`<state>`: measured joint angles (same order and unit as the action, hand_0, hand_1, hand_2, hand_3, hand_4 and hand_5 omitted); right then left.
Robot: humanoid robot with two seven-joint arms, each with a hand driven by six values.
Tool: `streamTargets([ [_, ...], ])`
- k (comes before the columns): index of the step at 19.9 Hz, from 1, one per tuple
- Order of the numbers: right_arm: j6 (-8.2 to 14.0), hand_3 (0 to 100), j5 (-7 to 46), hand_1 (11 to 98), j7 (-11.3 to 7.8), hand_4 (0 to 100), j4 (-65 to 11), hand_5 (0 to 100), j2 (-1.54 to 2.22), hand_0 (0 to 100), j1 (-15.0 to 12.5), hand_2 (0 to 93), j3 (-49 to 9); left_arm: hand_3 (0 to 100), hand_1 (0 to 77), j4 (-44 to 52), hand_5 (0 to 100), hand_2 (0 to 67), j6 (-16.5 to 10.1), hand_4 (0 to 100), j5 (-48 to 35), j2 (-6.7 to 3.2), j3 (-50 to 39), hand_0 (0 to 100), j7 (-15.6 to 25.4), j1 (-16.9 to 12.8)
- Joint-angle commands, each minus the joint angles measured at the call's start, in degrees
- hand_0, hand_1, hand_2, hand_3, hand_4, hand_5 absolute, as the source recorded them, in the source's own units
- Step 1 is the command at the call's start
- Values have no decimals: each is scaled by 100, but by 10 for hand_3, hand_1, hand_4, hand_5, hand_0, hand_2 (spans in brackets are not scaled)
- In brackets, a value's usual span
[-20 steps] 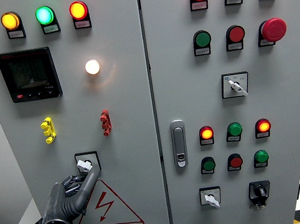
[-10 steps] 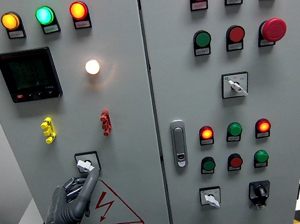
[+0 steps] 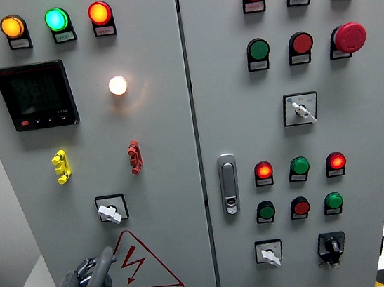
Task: Turn on light switch 1
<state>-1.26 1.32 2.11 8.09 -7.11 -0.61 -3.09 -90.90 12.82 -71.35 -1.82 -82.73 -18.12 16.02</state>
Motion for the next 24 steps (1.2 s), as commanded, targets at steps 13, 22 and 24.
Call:
streamTargets([
  [13, -6, 197, 0, 198, 0, 194, 0, 105, -1, 0, 0, 0, 2, 577, 291, 3084, 702, 301, -218, 761, 1788, -406, 1591, 0, 1740, -1075],
  [22, -6, 198, 0, 184, 0, 194, 0, 105, -1, 0, 0, 0, 2, 564, 187, 6124, 703, 293, -1577, 737, 3855, -591, 3867, 0, 3094, -856],
  [24, -6, 198, 0, 192, 0, 194, 0, 105, -1, 0, 0, 0, 2, 513, 154, 6845, 663, 289, -2132, 693, 4101, -486, 4350, 0, 3314, -829],
])
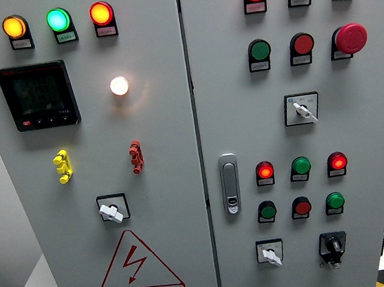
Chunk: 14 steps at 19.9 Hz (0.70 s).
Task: Turn on light switch 1
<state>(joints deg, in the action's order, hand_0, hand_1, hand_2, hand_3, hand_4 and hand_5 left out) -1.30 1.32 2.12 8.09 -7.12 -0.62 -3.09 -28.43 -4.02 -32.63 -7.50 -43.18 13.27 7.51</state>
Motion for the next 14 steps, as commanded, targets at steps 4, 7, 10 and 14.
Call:
streamTargets([
  [4, 6, 197, 0, 197, -1, 194, 0, 105, 0, 0, 1, 0, 2, 333, 97, 1601, 558, 257, -697, 551, 905, 520, 1283, 0, 229, 22],
  [7, -2, 197, 0, 198, -1, 194, 0, 105, 0, 0, 1, 0, 2, 218, 92, 1788, 473, 231, -732, 436, 1380, 601, 1977, 0, 203, -39],
  [10, -2, 197, 0, 198, -1, 194, 0, 105, 0, 0, 1, 0, 2, 139, 84, 1832, 362, 189, -767, 287, 1636, 627, 2646, 0, 106, -223],
  [14, 6, 198, 0, 199, -1, 194, 0, 105, 0, 0, 1, 0, 2, 34, 2, 2042, 149, 96, -776, 46, 1646, 627, 3096, 0, -525, -356],
])
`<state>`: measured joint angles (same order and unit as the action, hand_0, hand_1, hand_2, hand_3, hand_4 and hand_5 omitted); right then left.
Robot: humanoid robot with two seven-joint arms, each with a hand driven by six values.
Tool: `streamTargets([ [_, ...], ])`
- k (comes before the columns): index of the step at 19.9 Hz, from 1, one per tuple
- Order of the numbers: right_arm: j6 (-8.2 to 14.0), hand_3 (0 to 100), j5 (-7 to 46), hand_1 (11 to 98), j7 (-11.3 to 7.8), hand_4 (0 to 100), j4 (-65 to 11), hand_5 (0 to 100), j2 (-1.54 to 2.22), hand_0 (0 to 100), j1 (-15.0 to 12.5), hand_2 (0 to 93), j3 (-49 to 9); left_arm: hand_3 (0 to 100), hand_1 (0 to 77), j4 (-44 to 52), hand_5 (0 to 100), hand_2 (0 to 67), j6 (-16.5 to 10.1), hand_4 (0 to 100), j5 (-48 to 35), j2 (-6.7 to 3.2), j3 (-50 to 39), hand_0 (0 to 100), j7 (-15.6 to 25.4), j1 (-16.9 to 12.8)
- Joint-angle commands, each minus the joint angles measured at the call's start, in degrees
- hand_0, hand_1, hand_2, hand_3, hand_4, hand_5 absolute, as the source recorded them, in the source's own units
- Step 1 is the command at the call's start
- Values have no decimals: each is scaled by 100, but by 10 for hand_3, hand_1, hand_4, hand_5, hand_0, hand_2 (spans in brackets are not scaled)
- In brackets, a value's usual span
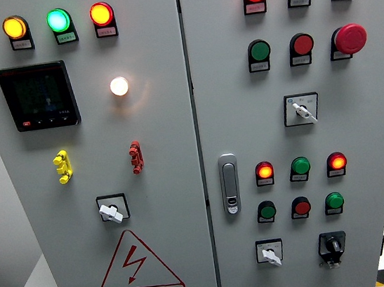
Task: Turn on light switch 1
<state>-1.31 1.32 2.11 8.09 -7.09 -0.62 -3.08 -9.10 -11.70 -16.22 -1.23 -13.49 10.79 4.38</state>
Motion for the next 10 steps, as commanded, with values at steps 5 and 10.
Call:
streamTargets([
  [5, -1, 198, 0, 199, 0, 194, 0, 105, -3, 0, 0, 0, 1, 0, 0, 277, 0, 0, -87, 0, -48, 0, 162, 0, -577, -42],
  [10, 8, 197, 0, 196, 0, 194, 0, 105, -3, 0, 0, 0, 0, 0, 0, 322, 0, 0, -87, 0, -74, 52, 328, 0, -727, -42],
])
